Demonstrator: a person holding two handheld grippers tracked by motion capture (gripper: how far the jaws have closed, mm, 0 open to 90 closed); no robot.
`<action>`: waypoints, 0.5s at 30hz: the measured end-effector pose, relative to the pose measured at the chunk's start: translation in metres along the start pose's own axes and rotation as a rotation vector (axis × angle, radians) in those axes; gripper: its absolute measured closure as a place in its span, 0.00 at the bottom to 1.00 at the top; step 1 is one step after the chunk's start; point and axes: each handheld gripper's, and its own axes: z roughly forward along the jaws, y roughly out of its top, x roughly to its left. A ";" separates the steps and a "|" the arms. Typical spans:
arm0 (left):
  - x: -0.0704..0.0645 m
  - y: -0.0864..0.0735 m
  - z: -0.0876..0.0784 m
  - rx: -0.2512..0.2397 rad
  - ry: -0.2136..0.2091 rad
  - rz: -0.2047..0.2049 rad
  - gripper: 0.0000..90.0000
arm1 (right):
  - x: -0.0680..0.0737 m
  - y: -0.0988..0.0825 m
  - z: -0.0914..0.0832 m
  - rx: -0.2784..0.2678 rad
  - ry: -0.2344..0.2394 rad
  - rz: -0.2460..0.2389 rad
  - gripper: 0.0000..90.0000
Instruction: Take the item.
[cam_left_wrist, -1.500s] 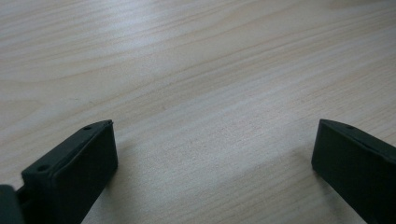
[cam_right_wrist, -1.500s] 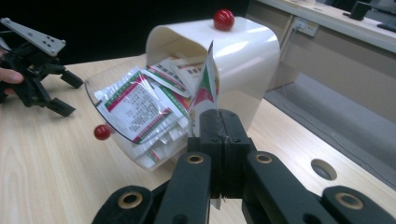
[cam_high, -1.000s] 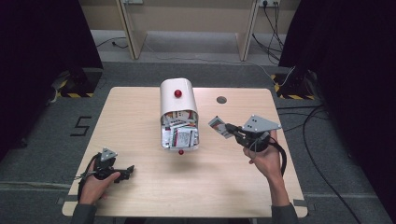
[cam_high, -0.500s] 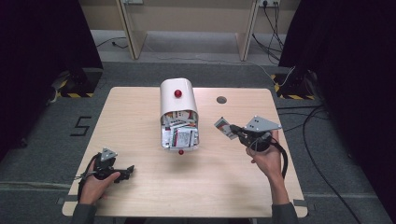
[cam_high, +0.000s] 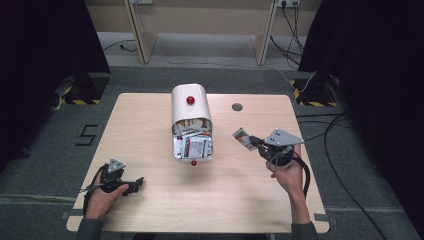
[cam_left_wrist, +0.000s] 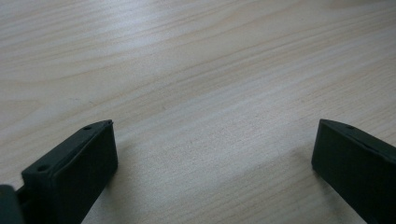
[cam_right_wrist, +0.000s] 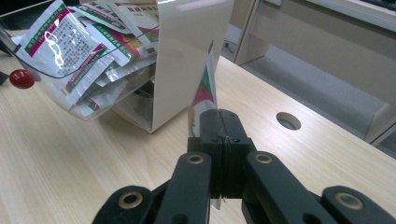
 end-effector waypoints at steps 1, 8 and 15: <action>0.000 0.000 0.000 0.000 0.000 0.000 0.00 | 0.000 -0.001 -0.001 -0.004 0.000 0.003 1.00; 0.000 0.000 0.000 -0.001 0.001 0.000 0.00 | 0.005 -0.005 -0.010 -0.028 0.016 0.002 1.00; 0.000 0.000 0.000 0.000 0.000 0.000 0.00 | 0.006 -0.010 -0.005 -0.015 0.026 0.007 1.00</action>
